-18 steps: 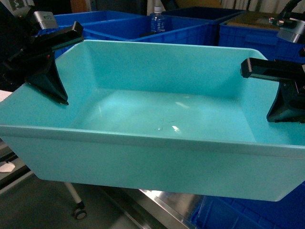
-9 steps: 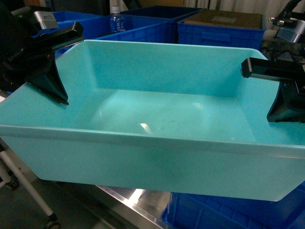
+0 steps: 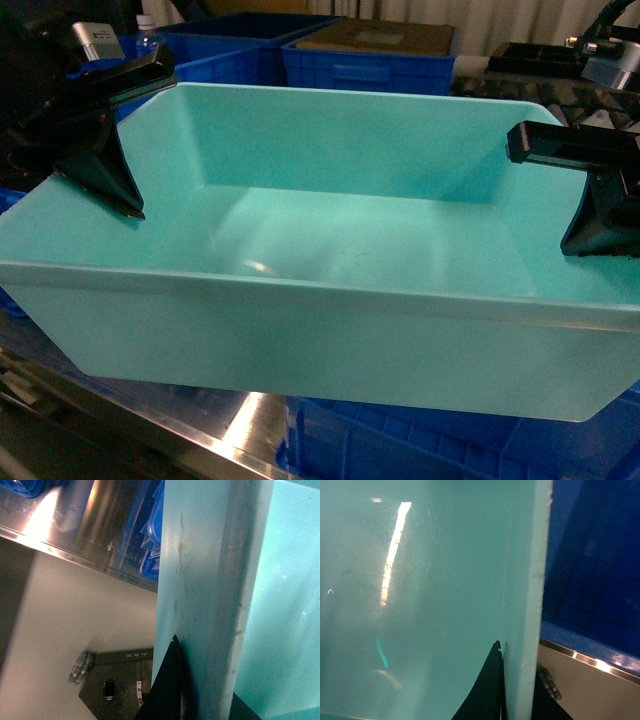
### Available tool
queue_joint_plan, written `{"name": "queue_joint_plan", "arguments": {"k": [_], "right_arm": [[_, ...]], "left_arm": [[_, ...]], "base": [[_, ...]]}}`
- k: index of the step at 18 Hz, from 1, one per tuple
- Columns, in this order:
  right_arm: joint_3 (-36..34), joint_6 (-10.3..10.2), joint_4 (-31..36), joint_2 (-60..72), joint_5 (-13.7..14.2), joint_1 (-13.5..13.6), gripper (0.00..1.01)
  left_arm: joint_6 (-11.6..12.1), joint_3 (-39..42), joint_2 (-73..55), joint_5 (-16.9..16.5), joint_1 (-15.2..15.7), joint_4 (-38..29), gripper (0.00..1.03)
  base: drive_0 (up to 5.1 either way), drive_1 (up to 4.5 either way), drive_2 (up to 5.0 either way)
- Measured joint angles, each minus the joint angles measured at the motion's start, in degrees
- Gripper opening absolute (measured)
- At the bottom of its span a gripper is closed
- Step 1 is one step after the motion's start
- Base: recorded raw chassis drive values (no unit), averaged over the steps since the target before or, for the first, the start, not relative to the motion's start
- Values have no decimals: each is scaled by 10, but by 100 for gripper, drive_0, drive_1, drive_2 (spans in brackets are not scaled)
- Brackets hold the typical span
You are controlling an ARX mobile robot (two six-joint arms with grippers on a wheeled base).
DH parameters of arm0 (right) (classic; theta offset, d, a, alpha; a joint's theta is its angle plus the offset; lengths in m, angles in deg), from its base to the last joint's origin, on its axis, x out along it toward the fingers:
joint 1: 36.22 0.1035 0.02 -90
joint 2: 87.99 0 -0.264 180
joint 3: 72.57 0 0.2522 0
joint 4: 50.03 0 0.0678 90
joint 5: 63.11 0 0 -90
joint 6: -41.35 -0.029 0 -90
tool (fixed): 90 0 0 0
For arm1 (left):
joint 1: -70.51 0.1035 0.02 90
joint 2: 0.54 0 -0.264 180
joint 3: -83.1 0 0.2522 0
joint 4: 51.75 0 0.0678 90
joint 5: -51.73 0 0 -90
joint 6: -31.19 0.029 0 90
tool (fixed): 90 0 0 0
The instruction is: Stack blue boxes stably on right
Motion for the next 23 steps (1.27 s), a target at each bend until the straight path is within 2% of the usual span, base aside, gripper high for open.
{"name": "queue_joint_plan", "arguments": {"k": [23], "right_arm": [[0,0,1,3,-2,4,2]], "left_arm": [[0,2,0,0,4,0,2]], "base": [[-153,-153,-153]]}}
